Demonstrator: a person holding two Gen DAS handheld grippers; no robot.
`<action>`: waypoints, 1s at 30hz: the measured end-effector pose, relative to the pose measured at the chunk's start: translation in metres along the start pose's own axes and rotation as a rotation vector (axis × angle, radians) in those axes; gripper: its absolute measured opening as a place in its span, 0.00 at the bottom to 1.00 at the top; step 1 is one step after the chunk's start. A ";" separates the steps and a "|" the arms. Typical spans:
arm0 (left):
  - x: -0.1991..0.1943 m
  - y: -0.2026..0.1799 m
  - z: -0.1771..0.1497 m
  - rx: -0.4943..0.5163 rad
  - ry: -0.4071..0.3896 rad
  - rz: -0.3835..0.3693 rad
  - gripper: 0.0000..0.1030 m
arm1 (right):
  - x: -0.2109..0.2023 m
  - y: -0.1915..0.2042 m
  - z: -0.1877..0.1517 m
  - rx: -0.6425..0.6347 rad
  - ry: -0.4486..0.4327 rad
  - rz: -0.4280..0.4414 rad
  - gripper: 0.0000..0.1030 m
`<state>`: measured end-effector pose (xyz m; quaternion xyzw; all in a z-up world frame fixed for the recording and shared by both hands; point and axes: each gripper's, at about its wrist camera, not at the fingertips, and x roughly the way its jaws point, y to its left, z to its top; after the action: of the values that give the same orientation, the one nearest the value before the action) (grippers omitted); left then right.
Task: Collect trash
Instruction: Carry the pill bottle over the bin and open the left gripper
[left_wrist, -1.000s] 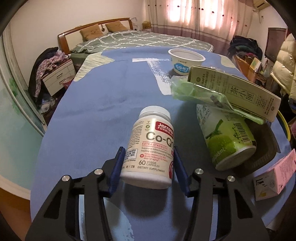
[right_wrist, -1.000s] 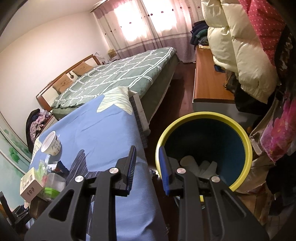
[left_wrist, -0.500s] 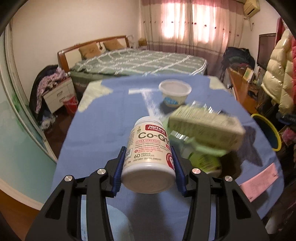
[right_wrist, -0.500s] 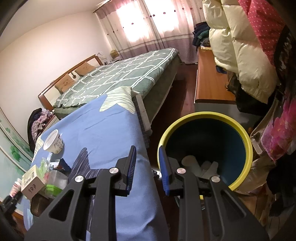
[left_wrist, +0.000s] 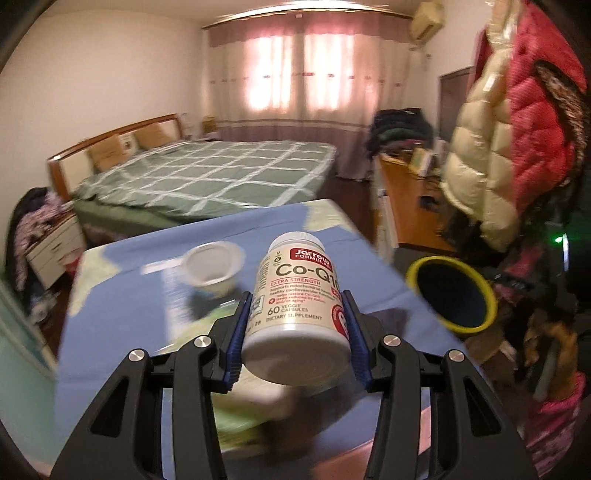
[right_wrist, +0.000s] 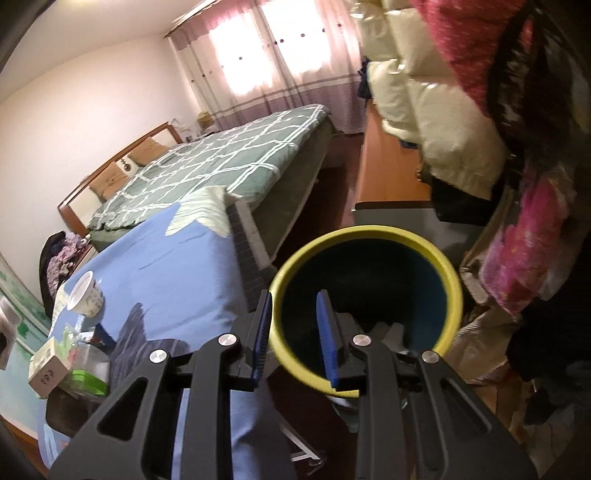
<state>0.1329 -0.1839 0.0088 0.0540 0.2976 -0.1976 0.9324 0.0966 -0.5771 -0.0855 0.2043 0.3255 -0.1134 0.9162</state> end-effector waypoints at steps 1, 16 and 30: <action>0.006 -0.011 0.005 0.010 0.000 -0.021 0.45 | -0.001 -0.005 0.000 0.007 -0.003 -0.008 0.23; 0.123 -0.215 0.045 0.265 0.231 -0.341 0.45 | -0.014 -0.072 -0.007 0.092 -0.033 -0.090 0.23; 0.201 -0.285 0.058 0.320 0.278 -0.284 0.70 | -0.018 -0.099 -0.012 0.127 -0.027 -0.103 0.30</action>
<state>0.1992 -0.5254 -0.0554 0.1853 0.3923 -0.3618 0.8251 0.0425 -0.6586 -0.1120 0.2435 0.3156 -0.1836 0.8986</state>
